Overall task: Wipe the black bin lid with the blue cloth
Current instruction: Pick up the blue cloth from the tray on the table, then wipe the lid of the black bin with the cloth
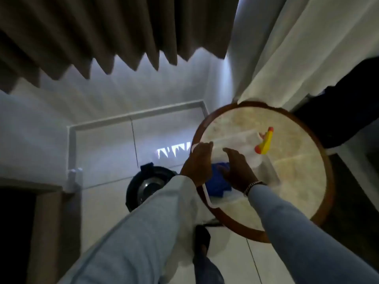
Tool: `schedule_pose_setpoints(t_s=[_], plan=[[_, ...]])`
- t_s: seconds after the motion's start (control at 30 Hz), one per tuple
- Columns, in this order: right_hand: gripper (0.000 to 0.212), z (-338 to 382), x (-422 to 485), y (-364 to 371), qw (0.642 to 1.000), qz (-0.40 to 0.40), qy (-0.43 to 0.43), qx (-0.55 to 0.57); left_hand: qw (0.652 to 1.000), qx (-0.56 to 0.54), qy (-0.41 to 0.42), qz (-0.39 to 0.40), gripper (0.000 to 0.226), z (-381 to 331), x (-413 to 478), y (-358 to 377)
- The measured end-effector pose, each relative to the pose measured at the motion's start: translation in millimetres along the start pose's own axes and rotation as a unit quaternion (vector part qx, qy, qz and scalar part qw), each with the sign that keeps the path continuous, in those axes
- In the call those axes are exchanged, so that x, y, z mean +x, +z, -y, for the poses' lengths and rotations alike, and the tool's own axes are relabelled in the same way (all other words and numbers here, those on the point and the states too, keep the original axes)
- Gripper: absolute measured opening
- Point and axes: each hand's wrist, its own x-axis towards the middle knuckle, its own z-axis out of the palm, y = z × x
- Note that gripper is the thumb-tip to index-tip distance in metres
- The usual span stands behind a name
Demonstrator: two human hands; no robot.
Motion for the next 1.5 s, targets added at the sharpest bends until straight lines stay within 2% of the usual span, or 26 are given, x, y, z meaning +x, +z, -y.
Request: schedule_pose_setpoints(t_s=[0.1,0.2,0.27,0.37,0.5,0.6,0.7,0.8,0.9,0.97,1.03,1.07,1.1,1.17,1.27,1.37,1.43,1.5], plan=[[0.070,-42,16,30,0.995,0.033,0.091,0.014,0.996,0.051,-0.015,0.070,0.065,13,29,44],[0.060,-71,28,60,0.991,0.060,0.114,0.021,0.973,0.162,-0.011,0.164,0.061,24,55,73],[0.055,-80,38,75,0.993,0.028,0.114,-0.007,0.957,0.222,-0.010,0.187,0.056,30,71,83],[0.037,-84,46,88,0.992,-0.002,0.125,-0.009,0.958,0.222,-0.026,0.182,0.044,36,87,93],[0.022,-85,44,81,0.986,-0.044,0.128,0.098,0.978,0.082,-0.042,0.188,0.021,39,92,80],[0.021,-80,32,63,0.983,-0.050,0.072,0.163,0.985,0.014,-0.055,0.162,0.020,42,80,62],[0.038,-61,25,40,0.976,-0.001,0.024,0.218,0.987,-0.099,-0.037,0.120,0.029,50,56,39],[0.053,-30,23,28,0.953,0.093,-0.005,0.287,0.968,-0.234,0.006,0.094,0.038,66,26,12],[0.037,6,22,44,0.935,0.159,-0.032,0.316,0.956,-0.292,-0.020,0.019,0.039,97,-10,4],[0.026,30,25,70,0.947,0.138,-0.063,0.282,0.947,-0.305,-0.053,-0.082,0.042,132,-36,8],[0.018,50,31,105,0.959,0.095,-0.087,0.253,0.946,-0.259,-0.104,-0.167,0.053,182,-61,15],[0.016,57,37,124,0.964,0.076,-0.096,0.236,0.949,-0.225,-0.132,-0.178,0.064,210,-72,19],[0.015,62,44,147,0.967,0.068,-0.099,0.223,0.955,-0.194,-0.155,-0.161,0.079,239,-82,22],[0.022,66,63,194,0.973,0.058,-0.102,0.201,0.972,-0.140,-0.176,-0.069,0.108,297,-98,33],[0.008,59,96,259,0.983,-0.005,-0.143,0.118,0.990,-0.016,-0.129,0.060,0.137,369,-107,57],[0.042,34,117,305,0.981,-0.040,-0.188,-0.027,0.984,0.099,-0.091,0.114,0.148,415,-107,76],[0.059,13,119,332,0.972,0.008,-0.215,-0.090,0.981,0.137,-0.080,0.116,0.150,435,-103,88],[0.074,-8,108,350,0.966,0.082,-0.230,-0.083,0.981,0.147,-0.061,0.108,0.151,445,-98,97]])
